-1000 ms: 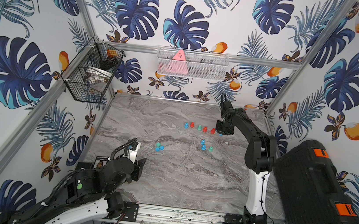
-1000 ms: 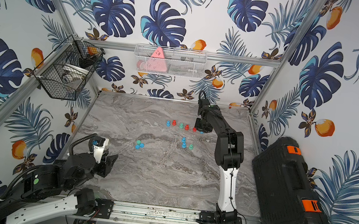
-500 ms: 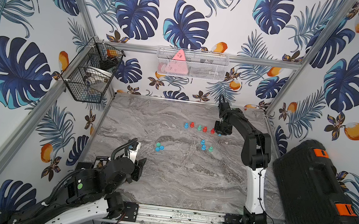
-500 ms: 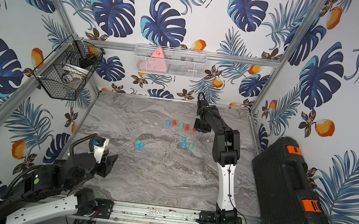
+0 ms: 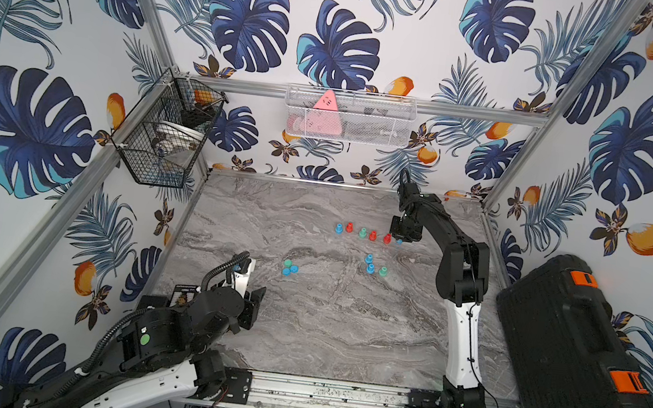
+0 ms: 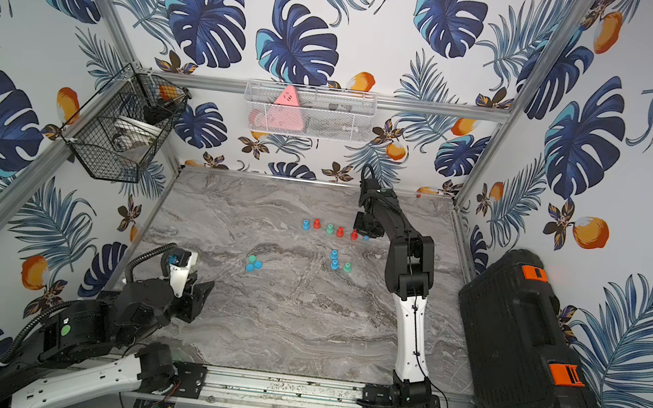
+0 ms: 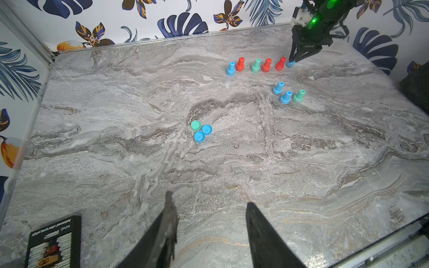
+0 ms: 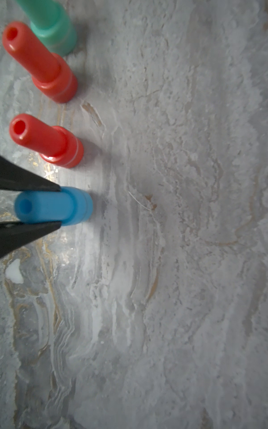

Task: Close the stamp cap
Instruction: Place the stamp at the center of the board.

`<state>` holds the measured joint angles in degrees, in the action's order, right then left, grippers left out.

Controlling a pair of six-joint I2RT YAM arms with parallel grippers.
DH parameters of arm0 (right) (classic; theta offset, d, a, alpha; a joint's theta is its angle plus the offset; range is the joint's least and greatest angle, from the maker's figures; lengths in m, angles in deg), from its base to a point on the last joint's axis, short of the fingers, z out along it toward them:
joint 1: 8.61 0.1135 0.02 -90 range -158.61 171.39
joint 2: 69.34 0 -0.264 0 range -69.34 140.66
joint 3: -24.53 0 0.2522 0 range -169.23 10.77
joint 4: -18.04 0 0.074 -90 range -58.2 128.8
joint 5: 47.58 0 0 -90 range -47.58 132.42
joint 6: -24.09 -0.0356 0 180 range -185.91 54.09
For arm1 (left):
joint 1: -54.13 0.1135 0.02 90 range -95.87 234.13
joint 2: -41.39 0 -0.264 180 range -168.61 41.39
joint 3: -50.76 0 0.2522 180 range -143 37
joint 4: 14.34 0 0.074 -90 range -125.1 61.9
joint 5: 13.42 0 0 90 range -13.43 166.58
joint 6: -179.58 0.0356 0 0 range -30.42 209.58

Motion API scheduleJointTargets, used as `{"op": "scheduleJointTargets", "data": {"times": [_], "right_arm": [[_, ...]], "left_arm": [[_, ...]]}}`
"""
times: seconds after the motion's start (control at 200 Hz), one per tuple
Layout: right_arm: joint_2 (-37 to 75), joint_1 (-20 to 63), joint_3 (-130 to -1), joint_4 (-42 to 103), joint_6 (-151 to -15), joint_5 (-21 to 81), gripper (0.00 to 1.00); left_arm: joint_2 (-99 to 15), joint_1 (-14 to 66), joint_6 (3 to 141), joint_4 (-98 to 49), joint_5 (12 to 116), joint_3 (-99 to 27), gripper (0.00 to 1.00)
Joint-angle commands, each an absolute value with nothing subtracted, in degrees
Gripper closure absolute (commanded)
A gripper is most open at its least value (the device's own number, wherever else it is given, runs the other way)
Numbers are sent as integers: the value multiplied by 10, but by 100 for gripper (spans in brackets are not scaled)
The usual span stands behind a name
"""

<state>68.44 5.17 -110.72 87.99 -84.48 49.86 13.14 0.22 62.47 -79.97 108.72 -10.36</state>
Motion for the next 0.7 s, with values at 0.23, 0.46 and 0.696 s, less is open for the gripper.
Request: {"op": "scheduleJointTargets", "data": {"times": [0.23,0.46,0.696], "right_arm": [[687,51,-1096,889,-845,497,75],[682,52,-1095,895,-845,495,63],[644,56,-1063,886,-852,495,60]], "left_arm": [[134,3,626,-798,1098,-106,48],[133,3,626,-798,1099,-106,48],[134,3,625,-800,1101,-106,48]]}}
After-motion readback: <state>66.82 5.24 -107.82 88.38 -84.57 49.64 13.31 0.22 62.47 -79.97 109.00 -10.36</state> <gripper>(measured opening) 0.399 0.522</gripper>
